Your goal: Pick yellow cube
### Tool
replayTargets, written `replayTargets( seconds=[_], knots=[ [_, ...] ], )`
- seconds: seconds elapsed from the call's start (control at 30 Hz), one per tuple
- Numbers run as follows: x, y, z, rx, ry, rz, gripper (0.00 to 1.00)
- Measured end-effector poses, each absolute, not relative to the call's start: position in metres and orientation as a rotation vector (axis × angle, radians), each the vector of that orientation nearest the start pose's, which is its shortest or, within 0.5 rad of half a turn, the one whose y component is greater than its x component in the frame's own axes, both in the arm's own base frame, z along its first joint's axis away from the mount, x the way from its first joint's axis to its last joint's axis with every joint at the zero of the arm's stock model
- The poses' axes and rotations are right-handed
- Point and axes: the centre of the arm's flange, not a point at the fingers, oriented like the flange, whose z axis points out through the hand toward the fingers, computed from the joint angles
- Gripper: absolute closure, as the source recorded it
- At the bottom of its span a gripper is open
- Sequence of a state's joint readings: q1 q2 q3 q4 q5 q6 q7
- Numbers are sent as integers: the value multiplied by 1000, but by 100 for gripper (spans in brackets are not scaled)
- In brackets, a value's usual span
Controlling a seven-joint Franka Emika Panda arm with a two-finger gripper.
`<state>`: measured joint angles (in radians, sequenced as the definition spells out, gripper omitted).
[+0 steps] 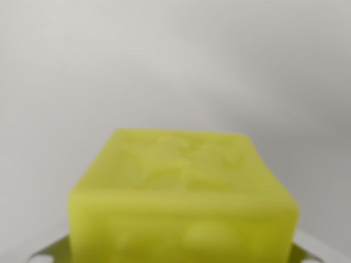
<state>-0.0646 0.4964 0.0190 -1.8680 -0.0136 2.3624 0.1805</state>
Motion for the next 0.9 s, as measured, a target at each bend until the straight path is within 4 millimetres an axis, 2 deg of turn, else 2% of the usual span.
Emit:
replayTargets(
  seconds=[0.9],
  knots=[
    [638,-30,316,-3124,343,3,100]
  ],
)
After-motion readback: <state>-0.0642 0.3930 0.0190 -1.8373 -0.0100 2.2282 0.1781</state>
